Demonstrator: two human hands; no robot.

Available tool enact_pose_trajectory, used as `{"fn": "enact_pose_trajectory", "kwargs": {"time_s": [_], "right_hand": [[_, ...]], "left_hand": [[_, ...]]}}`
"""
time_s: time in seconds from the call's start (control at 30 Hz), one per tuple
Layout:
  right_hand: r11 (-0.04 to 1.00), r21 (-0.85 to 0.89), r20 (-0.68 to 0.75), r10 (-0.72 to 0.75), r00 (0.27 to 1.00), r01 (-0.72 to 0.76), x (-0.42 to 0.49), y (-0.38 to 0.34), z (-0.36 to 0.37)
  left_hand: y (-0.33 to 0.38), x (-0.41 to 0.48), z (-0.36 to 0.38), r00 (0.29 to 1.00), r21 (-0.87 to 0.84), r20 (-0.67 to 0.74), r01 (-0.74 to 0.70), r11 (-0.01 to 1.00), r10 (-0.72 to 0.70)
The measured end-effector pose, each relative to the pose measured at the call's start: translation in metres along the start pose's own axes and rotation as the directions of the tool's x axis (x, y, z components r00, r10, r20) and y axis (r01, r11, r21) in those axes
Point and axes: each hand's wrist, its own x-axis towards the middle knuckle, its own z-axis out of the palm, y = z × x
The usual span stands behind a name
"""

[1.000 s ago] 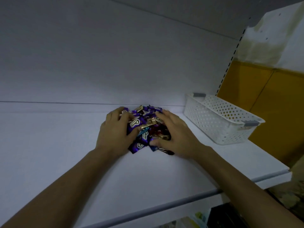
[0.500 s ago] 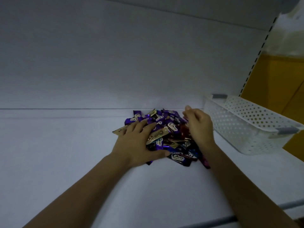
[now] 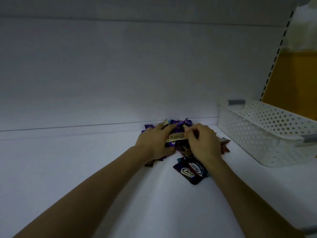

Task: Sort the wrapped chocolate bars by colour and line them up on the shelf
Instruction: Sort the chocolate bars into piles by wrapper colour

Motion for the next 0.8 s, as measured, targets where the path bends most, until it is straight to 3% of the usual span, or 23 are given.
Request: {"fn": "enact_pose_trajectory", "kwargs": {"time_s": [0.13,0.27,0.5,0.7,0.8], "right_hand": [[0.996,-0.069,-0.065,-0.052,0.997,0.048,-0.003,-0.005,-0.004],[0.990,-0.103,-0.110,-0.102,0.989,0.091,-0.006,-0.007,-0.006],[0.986,-0.117,-0.046,-0.126,0.991,0.120,-0.005,-0.010,-0.007],[0.980,-0.090,-0.058,-0.185,0.981,0.180,-0.005,-0.013,-0.009],[0.976,-0.070,-0.018,-0.207,0.978,0.206,-0.006,-0.016,-0.011]], "left_hand": [[0.002,0.008,-0.018,0.996,0.201,-0.072,-0.036,0.979,0.052],[-0.010,0.015,-0.042,0.992,0.205,-0.112,-0.027,0.978,0.050],[-0.029,0.003,-0.062,0.967,-0.179,-0.242,0.036,0.983,-0.079],[-0.027,-0.034,-0.073,0.926,-0.512,-0.228,0.149,0.846,-0.301],[-0.029,-0.059,-0.079,0.910,-0.575,-0.209,0.183,0.798,-0.359]]}}
